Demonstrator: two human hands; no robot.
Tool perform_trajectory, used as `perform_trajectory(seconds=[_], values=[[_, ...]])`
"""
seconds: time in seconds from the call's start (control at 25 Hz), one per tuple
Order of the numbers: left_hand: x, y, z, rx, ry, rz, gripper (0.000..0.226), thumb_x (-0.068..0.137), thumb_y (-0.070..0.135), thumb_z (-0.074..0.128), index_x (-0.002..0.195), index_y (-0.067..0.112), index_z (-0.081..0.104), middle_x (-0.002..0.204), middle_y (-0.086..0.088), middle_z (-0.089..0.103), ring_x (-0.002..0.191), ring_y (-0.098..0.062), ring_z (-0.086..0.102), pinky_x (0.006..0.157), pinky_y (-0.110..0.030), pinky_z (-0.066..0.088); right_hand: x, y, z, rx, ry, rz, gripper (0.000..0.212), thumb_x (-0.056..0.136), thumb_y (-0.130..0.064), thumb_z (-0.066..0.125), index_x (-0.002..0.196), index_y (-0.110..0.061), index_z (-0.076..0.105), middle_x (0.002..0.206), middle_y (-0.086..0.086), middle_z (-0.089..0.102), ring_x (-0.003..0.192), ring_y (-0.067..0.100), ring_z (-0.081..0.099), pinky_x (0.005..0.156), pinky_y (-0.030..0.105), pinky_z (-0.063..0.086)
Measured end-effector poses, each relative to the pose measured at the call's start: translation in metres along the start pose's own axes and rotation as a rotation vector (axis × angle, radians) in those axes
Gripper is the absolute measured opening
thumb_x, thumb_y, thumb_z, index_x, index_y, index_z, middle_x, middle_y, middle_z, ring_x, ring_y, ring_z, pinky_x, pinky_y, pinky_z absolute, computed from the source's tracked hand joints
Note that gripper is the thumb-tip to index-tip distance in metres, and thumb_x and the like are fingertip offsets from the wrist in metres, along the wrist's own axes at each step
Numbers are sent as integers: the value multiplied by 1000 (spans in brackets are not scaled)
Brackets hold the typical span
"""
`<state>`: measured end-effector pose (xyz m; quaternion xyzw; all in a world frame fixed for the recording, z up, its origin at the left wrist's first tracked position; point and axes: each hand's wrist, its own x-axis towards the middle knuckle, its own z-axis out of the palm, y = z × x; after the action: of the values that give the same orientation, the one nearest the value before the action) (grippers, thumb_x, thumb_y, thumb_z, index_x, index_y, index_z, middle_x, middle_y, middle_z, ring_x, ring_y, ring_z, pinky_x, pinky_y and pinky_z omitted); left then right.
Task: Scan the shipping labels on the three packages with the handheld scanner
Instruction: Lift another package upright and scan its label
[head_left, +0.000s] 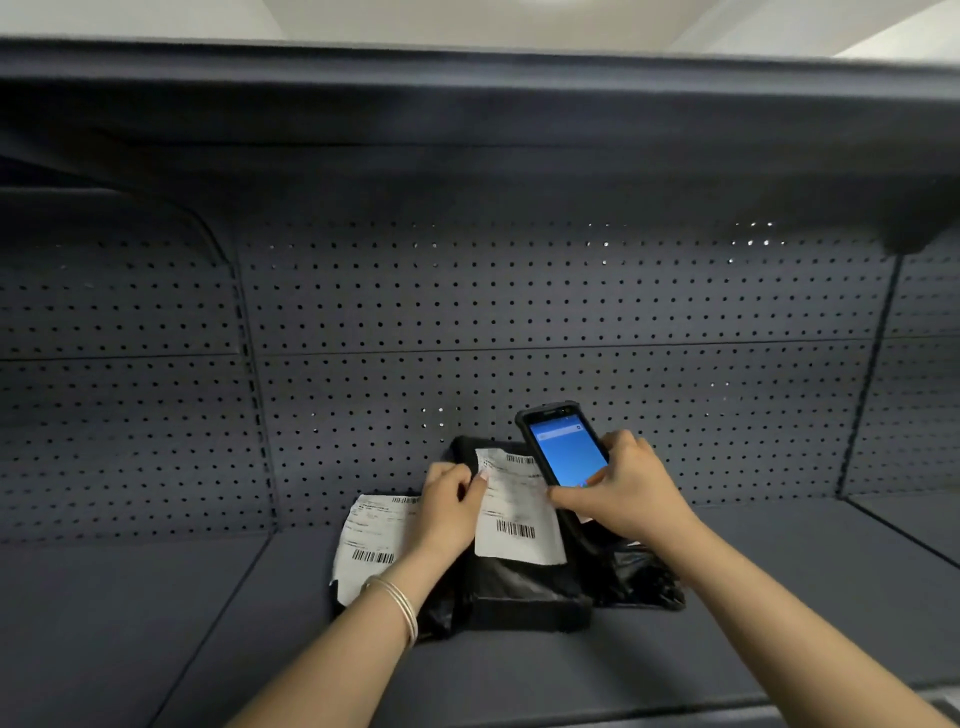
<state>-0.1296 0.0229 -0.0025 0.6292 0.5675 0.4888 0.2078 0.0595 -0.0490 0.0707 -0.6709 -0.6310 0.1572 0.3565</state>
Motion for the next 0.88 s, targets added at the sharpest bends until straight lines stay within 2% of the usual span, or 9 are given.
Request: perform_trajectory(seconds=[0.12, 0.2, 0.28, 0.32, 0.4, 0.48, 0.64, 0.76, 0.88], values=[[-4, 15, -17, -96, 134, 121, 37, 94, 21, 57, 63, 9, 40, 103, -3, 48, 84, -13, 50, 70, -12, 34, -2, -13, -18, 9, -52, 29, 81, 48, -57, 83, 108, -11, 52, 104, 12, 72, 95, 21, 66, 63, 31, 46], [-3, 25, -27, -105, 221, 163, 35, 94, 21, 55, 66, 5, 43, 110, 1, 47, 86, 0, 50, 72, 0, 34, -3, -26, -35, 7, -107, 42, 83, 46, -61, 83, 105, -6, 62, 91, 7, 73, 77, 19, 65, 59, 30, 48], [-1, 35, -34, -87, 267, 226, 34, 95, 21, 55, 65, 8, 43, 115, 4, 47, 87, 14, 50, 73, 3, 33, -5, -40, -53, 17, -202, 40, 63, 51, -58, 84, 87, -7, 69, 63, -1, 67, 52, 12, 57, 51, 23, 43], [-1, 37, -36, -66, 283, 266, 33, 95, 21, 54, 66, 8, 45, 117, 5, 47, 88, 18, 49, 73, 2, 35, -9, -48, -62, 23, -255, 40, 48, 58, -53, 85, 73, -11, 66, 48, -6, 59, 40, 8, 51, 45, 20, 39], [-2, 40, -39, -17, 302, 333, 29, 95, 22, 54, 73, 3, 55, 121, 5, 48, 94, 18, 49, 77, 2, 35, -16, -60, -76, -11, -322, 15, 46, 65, -48, 85, 58, -16, 51, 33, -8, 46, 27, 8, 40, 41, 20, 33], [-3, 41, -39, 10, 319, 377, 26, 95, 21, 54, 80, 1, 60, 123, 4, 49, 98, 7, 51, 83, 2, 35, -20, -66, -85, -66, -333, -7, 49, 62, -50, 84, 55, -18, 48, 32, -8, 45, 30, 11, 42, 45, 23, 34], [-5, 40, -39, 9, 416, 397, 24, 95, 18, 54, 76, 3, 59, 123, 1, 49, 102, -3, 50, 86, -1, 37, -27, -67, -95, -135, -354, -31, 50, 62, -52, 84, 52, -20, 47, 35, -7, 45, 42, 16, 46, 48, 24, 36], [-8, 34, -38, 35, 453, 390, 27, 95, 20, 53, 73, 5, 55, 125, -1, 50, 107, -12, 53, 91, -26, 47, -30, -62, -102, -162, -365, -31, 52, 58, -58, 83, 57, -18, 49, 47, -3, 48, 46, 17, 48, 52, 26, 37], [-12, 32, -36, 55, 478, 390, 27, 95, 22, 53, 70, 12, 51, 127, -3, 52, 109, -22, 56, 90, -39, 51, -32, -57, -110, -203, -364, -31, 57, 54, -63, 82, 61, -17, 48, 61, 1, 50, 55, 20, 50, 57, 29, 38]])
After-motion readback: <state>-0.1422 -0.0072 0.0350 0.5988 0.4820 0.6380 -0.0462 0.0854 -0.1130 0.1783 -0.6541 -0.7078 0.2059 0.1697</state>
